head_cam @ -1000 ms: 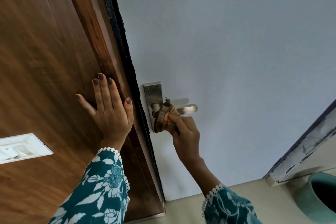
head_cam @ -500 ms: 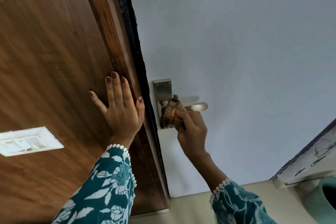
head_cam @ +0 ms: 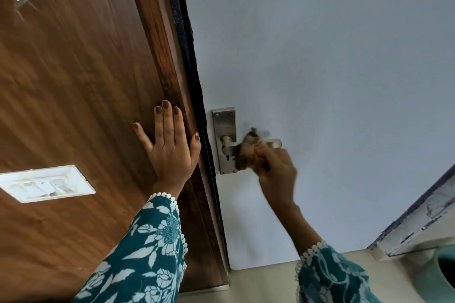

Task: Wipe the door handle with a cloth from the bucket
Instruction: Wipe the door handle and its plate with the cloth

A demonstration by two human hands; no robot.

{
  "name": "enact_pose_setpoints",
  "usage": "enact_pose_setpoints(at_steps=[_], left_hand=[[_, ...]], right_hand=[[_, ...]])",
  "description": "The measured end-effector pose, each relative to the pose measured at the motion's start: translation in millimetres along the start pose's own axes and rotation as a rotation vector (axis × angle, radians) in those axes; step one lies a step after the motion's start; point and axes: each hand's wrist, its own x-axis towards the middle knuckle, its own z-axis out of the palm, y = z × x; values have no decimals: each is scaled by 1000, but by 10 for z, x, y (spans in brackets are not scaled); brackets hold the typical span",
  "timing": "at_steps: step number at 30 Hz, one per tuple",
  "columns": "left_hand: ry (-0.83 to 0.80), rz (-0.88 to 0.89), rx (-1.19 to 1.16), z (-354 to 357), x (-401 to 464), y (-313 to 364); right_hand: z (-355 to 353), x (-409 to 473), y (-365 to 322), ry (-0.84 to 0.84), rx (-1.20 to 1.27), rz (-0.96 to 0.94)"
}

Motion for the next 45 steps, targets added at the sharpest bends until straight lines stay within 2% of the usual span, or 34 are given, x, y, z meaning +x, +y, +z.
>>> enact_pose_setpoints(at_steps=[4,10,17,23,26,28,29,31,33,35,38,41,43,45], left_hand=[[5,-3,6,23,-29,8],[1,-4,20,47,-40,-1],[-4,-8,26,3,-21,14],[-127,-45,-12,-135,2,22],[-236,-93,-152,-290,32,41],[-297,-155,-372,-443,-28,86],[-307,-214,-501,-528,-91,123],[-257,-392,-730,-673,-276,210],[-197,-579,-869,-788,-459,325],[-228,-748,-946,-851,-555,463],[-457,-1061,-1104,-922,-471,698],[-796,-1448,-1459,-985,-284,866],[-834,-1520,-1607,-1026,-235,920],[-840,-1486,-1644,-1042,-201,944]], right_hand=[[-111,39,171,68,-40,56],[213,-11,-83,29,-16,-162],[314,-23,-349,-14,-42,-262],[314,-21,-464,-125,-79,-259],[277,-50,-506,-205,-43,-250],[178,-105,-512,-253,41,-162],[117,-145,-497,-268,97,-60],[-57,-196,-486,-298,300,294],[-232,-197,-428,-353,692,663],[-368,-181,-321,-472,1138,914],[-495,-150,-253,-621,1565,1123],[-505,-146,-230,-627,1646,1125],[-495,-153,-219,-597,1477,1080],[-488,-157,-214,-520,1270,1052]])
